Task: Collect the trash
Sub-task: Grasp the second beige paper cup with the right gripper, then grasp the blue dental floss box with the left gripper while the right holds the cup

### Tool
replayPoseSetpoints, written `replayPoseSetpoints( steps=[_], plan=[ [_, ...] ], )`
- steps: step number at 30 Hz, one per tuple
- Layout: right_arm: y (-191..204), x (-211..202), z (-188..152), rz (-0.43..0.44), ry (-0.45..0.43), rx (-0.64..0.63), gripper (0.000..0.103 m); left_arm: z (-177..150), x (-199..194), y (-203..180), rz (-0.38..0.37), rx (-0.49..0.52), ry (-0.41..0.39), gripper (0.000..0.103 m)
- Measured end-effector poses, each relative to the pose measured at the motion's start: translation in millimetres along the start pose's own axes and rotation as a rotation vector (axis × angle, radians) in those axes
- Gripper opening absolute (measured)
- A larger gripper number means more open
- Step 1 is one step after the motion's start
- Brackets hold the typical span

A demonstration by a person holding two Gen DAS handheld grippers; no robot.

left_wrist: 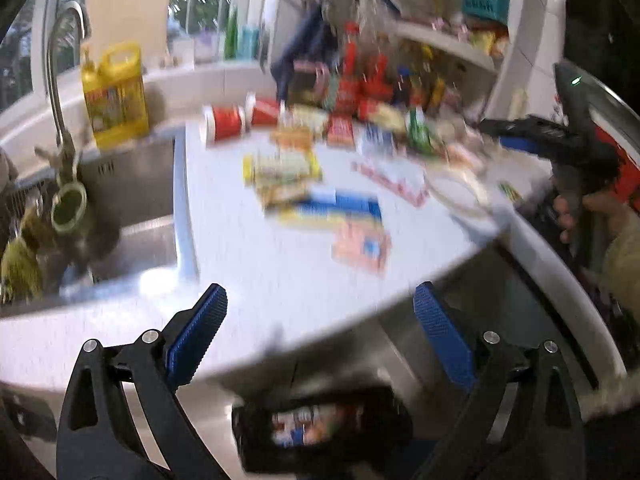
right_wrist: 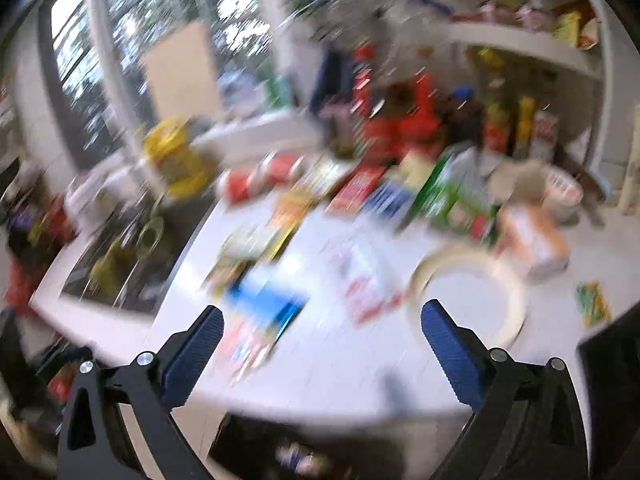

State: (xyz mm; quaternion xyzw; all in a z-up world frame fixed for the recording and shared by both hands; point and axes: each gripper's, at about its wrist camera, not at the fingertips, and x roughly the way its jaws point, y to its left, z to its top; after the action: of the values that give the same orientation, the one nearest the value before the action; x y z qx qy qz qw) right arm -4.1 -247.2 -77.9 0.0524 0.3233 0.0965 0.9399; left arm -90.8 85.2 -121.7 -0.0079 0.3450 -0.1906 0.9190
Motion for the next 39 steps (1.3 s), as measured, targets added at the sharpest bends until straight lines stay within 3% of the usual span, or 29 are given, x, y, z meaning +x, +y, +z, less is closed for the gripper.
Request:
replayPoseSetpoints(
  steps=[4,10,12,19,21,23,28,32,36,39],
  plan=[
    [-49.6,40.8,36.4,-0.079,-0.046,0.143,0.098,28.6,22.0,-16.3,0.075,-0.01,-0.047,0.092],
    [-132.2,95.6,82.9,-0.259,-0.056,0.339,0.098,49.8,42.6,-40.2,0.092,0.014,-0.038,0.092],
    [-157.5,119.0,94.6,-0.348,-0.028,0.375,0.098,51.0,50.6,-43.8,0.101,0.015,-0.025,0.092],
    [-215.3,176.5,107.7,-0.467,0.061,0.509,0.098,53.9,65.8,-44.5,0.165,-0.022,0.013,0.092],
    [-223.9,189.0,105.7,-0.438,0.082,0.531,0.095,54.5,69.5,-44.0,0.182,-0.026,0.024,0.092],
    [-224.6,194.1,104.9,-0.396,0.087,0.523,0.077,56.7,73.0,-43.7,0.194,-0.026,0.028,0.092],
    [-207.4,172.1,108.1,-0.325,0.03,0.477,0.057,71.6,88.0,-47.0,0.179,-0.019,0.02,0.092],
    [-193.0,131.7,111.8,-0.279,-0.043,0.461,0.056,100.8,118.6,-63.0,0.149,0.037,0.001,0.092],
    [-168.3,87.1,113.0,-0.241,-0.11,0.403,0.056,144.7,178.7,-93.3,0.083,0.096,0.003,0.092],
    [-152.3,60.8,101.9,-0.182,-0.114,0.404,0.057,168.3,220.6,-119.2,0.048,0.136,0.02,0.092]
  ],
)
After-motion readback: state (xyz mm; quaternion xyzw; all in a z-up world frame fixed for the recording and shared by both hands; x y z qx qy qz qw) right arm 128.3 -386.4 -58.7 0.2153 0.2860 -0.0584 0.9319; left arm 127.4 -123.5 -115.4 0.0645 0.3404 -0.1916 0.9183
